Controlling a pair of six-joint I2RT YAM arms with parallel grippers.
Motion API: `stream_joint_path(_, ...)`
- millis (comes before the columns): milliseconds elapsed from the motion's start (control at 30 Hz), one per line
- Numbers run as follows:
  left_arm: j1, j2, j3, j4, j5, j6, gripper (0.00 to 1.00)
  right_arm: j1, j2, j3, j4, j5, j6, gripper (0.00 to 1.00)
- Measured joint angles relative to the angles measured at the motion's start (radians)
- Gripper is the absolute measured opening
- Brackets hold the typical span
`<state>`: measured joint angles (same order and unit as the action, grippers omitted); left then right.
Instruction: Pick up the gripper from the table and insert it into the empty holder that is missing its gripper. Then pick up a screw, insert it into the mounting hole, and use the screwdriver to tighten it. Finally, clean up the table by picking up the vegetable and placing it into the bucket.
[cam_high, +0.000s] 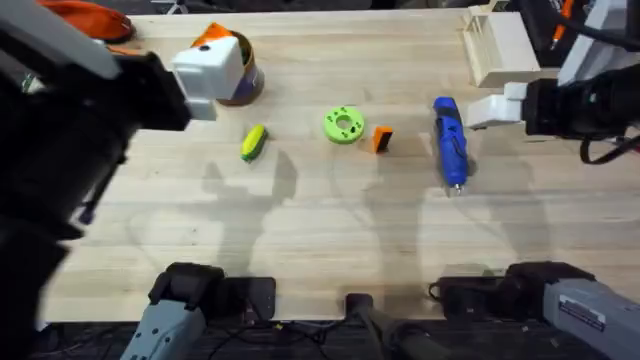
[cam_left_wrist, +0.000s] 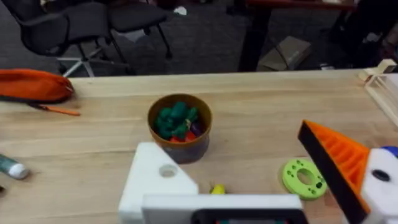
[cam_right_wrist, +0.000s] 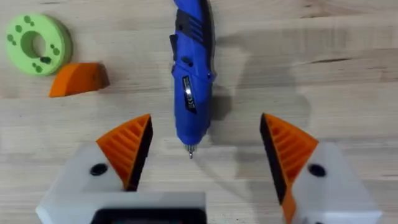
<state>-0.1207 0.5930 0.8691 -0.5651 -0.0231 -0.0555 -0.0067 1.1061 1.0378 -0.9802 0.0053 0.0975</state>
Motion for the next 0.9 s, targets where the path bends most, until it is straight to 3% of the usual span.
stream_joint_path(133, 0.0, -0.062, -0.147, 0.16, 0.009, 0.003, 0.987, 0.0, 0.0, 0.0, 0.0, 0.0, 0.0, 0.991)
stream_joint_path(333, 0.001, -0.272, -0.384, 0.343, 0.037, 0.003, 0.985, 0.0, 0.0, 0.0, 0.0, 0.0, 0.0, 0.992)
stream_joint_path(433, 0.049, -0.441, -0.606, 0.483, 0.118, 0.003, 0.986, 0.0, 0.0, 0.0, 0.0, 0.0, 0.0, 0.992)
stream_joint_path(633, 0.082, -0.525, -0.723, 0.546, 0.219, 0.054, 0.986, 0.0, 0.0, 0.0, 0.0, 0.0, 0.0, 0.991)
stream_joint_path(900, 0.148, -0.584, -0.775, 0.551, 0.326, 0.105, 0.986, 0.0, 0.0, 0.0, 0.0, 0.0, 0.0, 0.991)
